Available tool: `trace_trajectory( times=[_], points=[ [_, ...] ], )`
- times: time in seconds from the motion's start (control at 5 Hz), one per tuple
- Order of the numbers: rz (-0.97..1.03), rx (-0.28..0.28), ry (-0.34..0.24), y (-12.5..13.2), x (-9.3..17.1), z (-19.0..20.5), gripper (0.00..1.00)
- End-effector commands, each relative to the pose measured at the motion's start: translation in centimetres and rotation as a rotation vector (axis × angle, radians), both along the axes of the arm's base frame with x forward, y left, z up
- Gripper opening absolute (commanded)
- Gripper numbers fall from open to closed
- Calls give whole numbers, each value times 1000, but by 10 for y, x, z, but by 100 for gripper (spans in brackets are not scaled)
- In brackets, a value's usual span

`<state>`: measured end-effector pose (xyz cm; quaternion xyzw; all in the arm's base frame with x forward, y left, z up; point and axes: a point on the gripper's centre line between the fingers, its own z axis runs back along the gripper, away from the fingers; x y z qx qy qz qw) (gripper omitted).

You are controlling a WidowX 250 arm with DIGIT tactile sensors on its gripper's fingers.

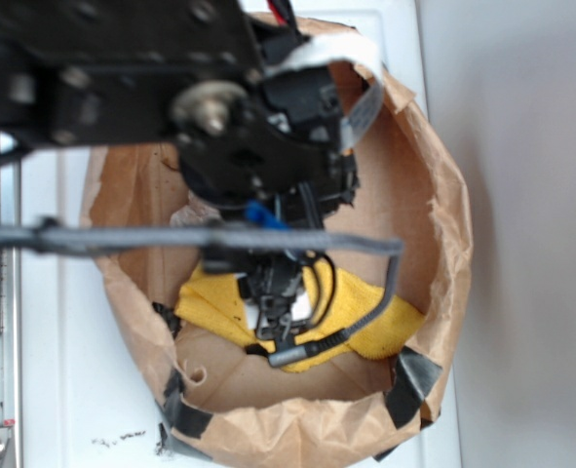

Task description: Grab the yellow cloth.

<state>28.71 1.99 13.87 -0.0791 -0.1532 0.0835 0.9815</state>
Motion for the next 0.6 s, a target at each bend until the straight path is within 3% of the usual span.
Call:
trace_trajectory(
  times=[0.0,0.2,0.4],
  points=[
    [-114,17,11,-46,-21,-21,100],
    [-133,-17,18,-65,-23,-31,100],
    [-136,12,18,-69,-24,-35,100]
  ],
)
